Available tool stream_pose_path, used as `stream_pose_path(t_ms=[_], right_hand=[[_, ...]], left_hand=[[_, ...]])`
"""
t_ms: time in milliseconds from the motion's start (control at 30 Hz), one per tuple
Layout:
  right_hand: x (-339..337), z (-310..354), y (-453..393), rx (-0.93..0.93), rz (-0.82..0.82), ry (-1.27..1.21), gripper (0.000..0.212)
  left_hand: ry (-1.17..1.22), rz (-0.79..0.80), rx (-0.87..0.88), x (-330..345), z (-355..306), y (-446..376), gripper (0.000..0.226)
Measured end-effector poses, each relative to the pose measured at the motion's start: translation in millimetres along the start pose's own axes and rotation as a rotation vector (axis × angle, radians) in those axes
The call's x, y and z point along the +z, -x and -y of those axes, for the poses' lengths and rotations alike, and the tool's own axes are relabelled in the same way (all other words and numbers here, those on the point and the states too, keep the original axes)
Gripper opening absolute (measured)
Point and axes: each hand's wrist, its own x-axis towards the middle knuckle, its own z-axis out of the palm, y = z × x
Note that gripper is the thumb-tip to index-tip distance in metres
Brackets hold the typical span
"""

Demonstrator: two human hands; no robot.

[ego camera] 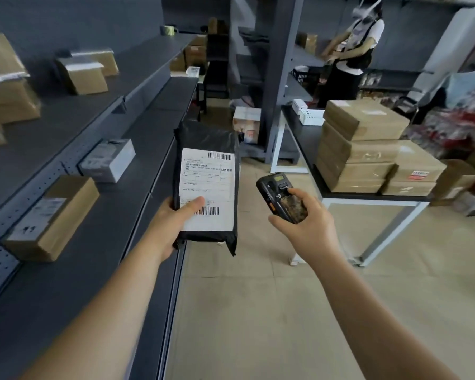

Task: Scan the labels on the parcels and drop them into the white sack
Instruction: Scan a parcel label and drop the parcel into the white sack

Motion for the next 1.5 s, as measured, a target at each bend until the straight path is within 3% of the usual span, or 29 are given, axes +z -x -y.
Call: stream_pose_path(t_ms=[333, 533, 767, 933, 1233, 1500], right_hand=[[74.1, -29.9, -146.3, -0.023, 0.106, -0.01, 0.059], [107.9, -64.8, -270.5, -0.057, 0.129, -0.045, 0.06], [117.7, -100.8, -406.6, -0.059, 0.144, -0.037, 0.062], [129.8, -125.8, -461.0, -0.02, 0.153, -0.054, 0.062], [175.1, -171.8, -536.6, 0.1, 0.173, -0.016, 0.063], [257.9, -187.3, -623.5, 0.199, 0.218, 0.035, 0.063]], left_hand=[[-0.045, -0.119, -0.048, -13.1, 8.0, -137.7, 0.067], [-0.088, -0.21, -0.027, 8.0, -9.4, -257.1, 0.03], [-0.136, -0.202, -0.009, 49.3, -38.7, -378.2, 0.058], [-0.176, -0.208, -0.031, 64.7, -31.4, -439.6, 0.037], [-0.246, -0.195, -0.154, 60.8, -1.7, -551.3, 0.064], [-0.257, -0.154, -0.272, 23.5, 24.4, -675.4, 0.024]])
